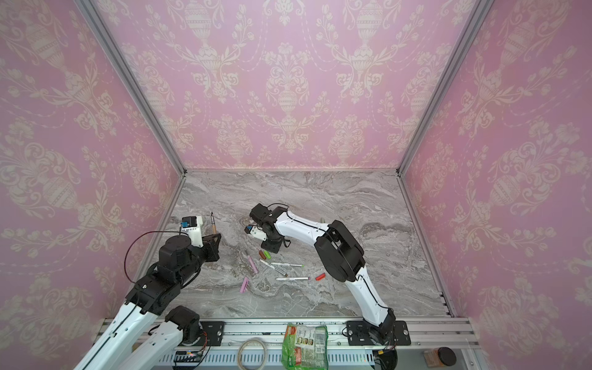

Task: Insert pens into pen caps
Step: Pick up the pen cap from the center of the table.

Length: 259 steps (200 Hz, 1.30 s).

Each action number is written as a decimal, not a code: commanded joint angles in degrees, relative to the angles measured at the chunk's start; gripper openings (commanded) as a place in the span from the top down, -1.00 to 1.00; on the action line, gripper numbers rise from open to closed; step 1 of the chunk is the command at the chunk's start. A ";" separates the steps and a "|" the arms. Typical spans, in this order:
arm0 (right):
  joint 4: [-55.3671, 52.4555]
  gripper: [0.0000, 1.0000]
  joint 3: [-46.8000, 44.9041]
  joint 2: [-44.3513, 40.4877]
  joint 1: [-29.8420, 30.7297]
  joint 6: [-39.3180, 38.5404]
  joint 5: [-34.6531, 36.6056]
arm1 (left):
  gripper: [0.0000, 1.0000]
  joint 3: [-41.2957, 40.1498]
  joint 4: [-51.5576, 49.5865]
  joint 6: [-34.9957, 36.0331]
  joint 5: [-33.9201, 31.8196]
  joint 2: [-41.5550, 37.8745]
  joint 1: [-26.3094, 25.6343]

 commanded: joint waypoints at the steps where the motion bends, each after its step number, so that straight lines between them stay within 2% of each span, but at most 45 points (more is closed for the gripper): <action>1: -1.26 0.06 1.99 1.29 0.20 -1.52 2.00 | 1.00 -0.44 -0.35 0.53 1.08 -0.76 0.44; 56: -1.42 0.06 3.69 3.81 0.04 -1.40 2.38 | 1.00 -0.29 1.16 0.07 2.04 0.74 0.44; 94: -2.92 0.16 5.37 5.52 -0.50 -0.45 1.24 | 1.00 -0.11 1.78 -0.02 2.27 1.32 0.44; 112: -4.22 0.26 6.36 6.44 -0.87 0.61 0.50 | 1.00 -0.05 1.94 0.12 2.49 1.73 0.44; 160: -4.58 0.69 5.10 6.43 -1.13 3.80 0.36 | 1.00 -0.09 2.70 -0.17 3.23 2.64 0.44; 183: -3.24 0.77 3.54 4.77 -1.48 6.58 0.43 | 1.00 0.01 3.09 -0.24 3.89 3.05 0.44; 204: 0.02 0.80 1.25 0.93 -2.85 12.12 -0.86 | 1.00 0.38 3.93 -0.15 5.91 4.28 0.44; 219: 3.31 0.83 -1.32 -4.49 -5.10 19.85 -4.31 | 1.00 1.03 4.95 1.02 9.99 6.45 0.38; 242: 17.61 0.85 -12.52 -16.90 -10.18 34.64 -13.07 | 1.00 1.90 7.89 1.05 17.17 10.89 0.28; 259: 28.91 0.90 -21.42 -25.99 -14.43 46.24 -16.02 | 1.00 1.82 11.72 0.13 21.31 14.33 -0.80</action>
